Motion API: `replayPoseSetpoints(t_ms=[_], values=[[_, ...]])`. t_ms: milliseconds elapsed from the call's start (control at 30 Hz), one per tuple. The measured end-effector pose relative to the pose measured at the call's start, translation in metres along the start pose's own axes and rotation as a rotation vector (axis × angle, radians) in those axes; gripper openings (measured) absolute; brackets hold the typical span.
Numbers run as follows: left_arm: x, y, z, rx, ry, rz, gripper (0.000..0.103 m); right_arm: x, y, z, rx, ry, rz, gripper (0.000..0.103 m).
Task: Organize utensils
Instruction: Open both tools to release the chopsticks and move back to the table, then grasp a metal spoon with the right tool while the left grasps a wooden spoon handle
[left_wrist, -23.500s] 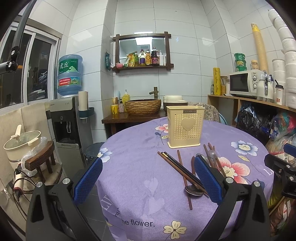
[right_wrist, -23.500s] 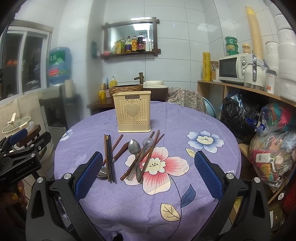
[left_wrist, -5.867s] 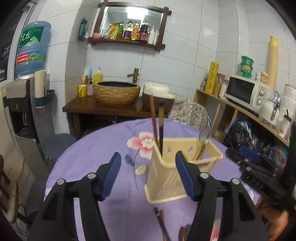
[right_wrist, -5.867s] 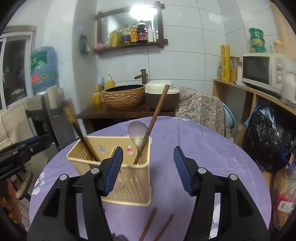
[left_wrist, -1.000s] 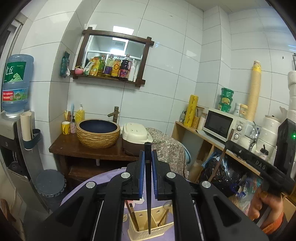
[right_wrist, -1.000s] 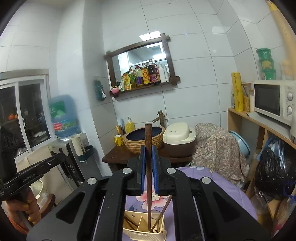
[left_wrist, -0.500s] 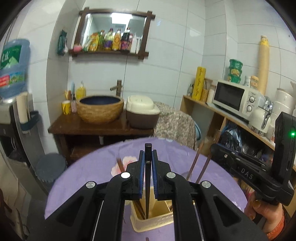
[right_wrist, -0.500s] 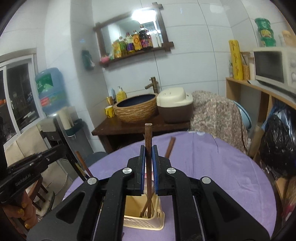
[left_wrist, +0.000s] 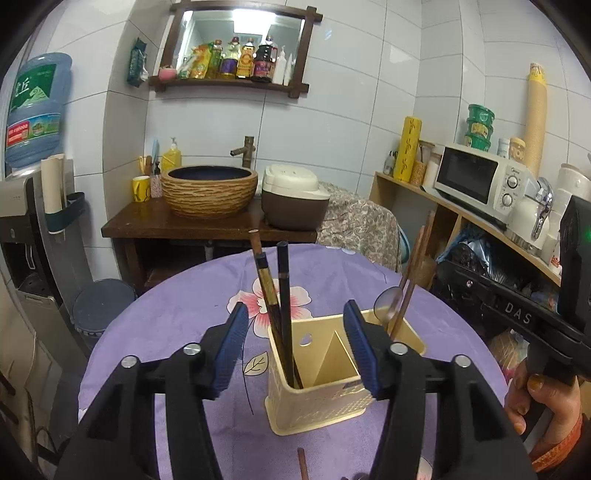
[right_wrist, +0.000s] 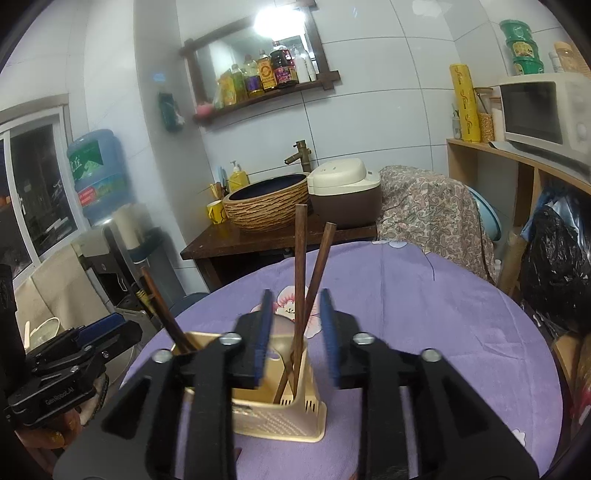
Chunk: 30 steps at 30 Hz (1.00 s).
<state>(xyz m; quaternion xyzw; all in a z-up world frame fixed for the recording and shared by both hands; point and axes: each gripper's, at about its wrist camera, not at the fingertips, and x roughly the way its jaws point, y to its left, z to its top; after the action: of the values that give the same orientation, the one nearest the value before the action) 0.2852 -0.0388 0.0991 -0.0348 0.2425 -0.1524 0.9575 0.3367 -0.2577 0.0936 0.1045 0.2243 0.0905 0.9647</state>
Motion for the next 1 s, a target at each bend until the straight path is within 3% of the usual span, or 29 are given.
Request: replayPoseSetpoints(t_ms=[67, 267, 500, 600, 733, 1000], values=[[-0.009, 0.002, -0.006, 0.002, 0.0, -0.009, 0.066, -0.011, 0.002, -0.009, -0.015, 0.011, -0.021, 0.048], [-0.03, 0.005, -0.053, 0.038, 0.062, -0.033, 0.078, -0.035, 0.006, -0.056, -0.049, 0.115, -0.003, 0.061], [-0.037, 0.03, -0.122, 0.028, 0.162, 0.085, 0.079, -0.037, 0.034, -0.158, -0.185, 0.32, -0.03, 0.062], [-0.04, 0.036, -0.144, 0.051, 0.191, 0.149, 0.081, -0.034, 0.044, -0.19, -0.212, 0.369, -0.044, 0.063], [-0.045, 0.042, -0.162, 0.052, 0.223, 0.173, 0.084, -0.026, 0.049, -0.212, -0.226, 0.429, -0.041, 0.063], [-0.049, 0.048, -0.18, 0.049, 0.252, 0.184, 0.088, -0.01, 0.052, -0.223, -0.26, 0.491, -0.059, 0.063]])
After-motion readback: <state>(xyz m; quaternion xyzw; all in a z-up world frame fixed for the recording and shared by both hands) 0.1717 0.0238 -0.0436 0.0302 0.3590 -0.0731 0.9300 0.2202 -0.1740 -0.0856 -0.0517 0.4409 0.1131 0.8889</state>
